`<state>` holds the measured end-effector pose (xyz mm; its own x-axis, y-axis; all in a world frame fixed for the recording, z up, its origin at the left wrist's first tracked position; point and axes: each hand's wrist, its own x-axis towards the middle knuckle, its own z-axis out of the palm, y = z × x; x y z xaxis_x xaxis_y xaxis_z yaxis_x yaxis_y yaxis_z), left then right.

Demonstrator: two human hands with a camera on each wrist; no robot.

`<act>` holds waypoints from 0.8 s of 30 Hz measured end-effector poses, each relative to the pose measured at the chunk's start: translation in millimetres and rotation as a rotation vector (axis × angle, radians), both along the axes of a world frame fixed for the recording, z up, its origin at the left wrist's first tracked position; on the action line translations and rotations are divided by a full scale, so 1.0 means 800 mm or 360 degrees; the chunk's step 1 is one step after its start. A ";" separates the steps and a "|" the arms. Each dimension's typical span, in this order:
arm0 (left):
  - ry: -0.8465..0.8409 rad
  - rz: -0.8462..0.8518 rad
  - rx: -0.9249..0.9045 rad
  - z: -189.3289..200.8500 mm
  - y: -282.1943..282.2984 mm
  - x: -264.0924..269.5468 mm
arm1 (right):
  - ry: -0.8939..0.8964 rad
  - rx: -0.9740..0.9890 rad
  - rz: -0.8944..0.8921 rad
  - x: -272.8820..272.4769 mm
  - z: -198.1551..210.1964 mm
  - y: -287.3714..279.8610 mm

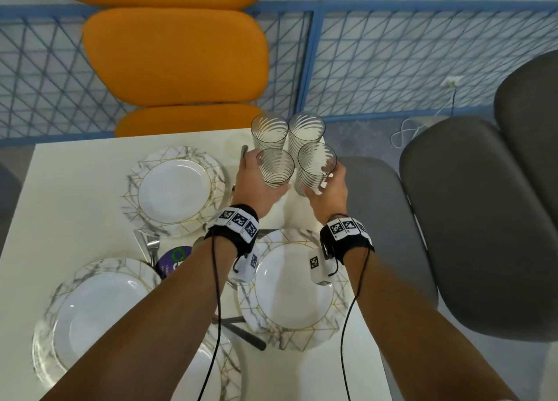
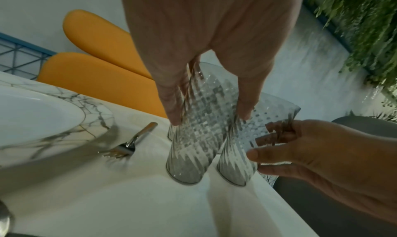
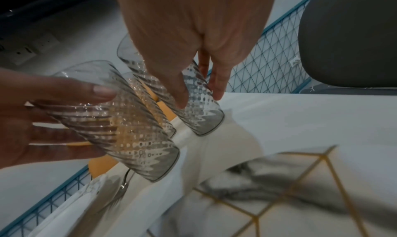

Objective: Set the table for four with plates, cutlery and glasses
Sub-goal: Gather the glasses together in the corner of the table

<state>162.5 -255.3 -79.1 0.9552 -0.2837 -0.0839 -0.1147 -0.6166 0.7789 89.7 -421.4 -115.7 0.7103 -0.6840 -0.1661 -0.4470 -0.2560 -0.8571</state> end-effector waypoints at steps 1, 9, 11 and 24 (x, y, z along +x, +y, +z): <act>-0.0003 0.0004 0.0010 -0.001 -0.002 0.001 | -0.0007 0.0005 0.0002 0.002 0.000 -0.001; 0.0071 0.0094 -0.0048 -0.004 -0.012 0.001 | -0.0027 -0.0014 -0.0005 0.008 -0.004 0.001; 0.0123 0.0043 -0.0045 0.000 -0.004 0.000 | -0.0034 -0.0002 -0.0001 0.007 -0.005 0.003; 0.0069 0.0000 0.0052 0.011 0.177 -0.053 | -0.0097 -0.0221 -0.0091 -0.070 -0.005 0.088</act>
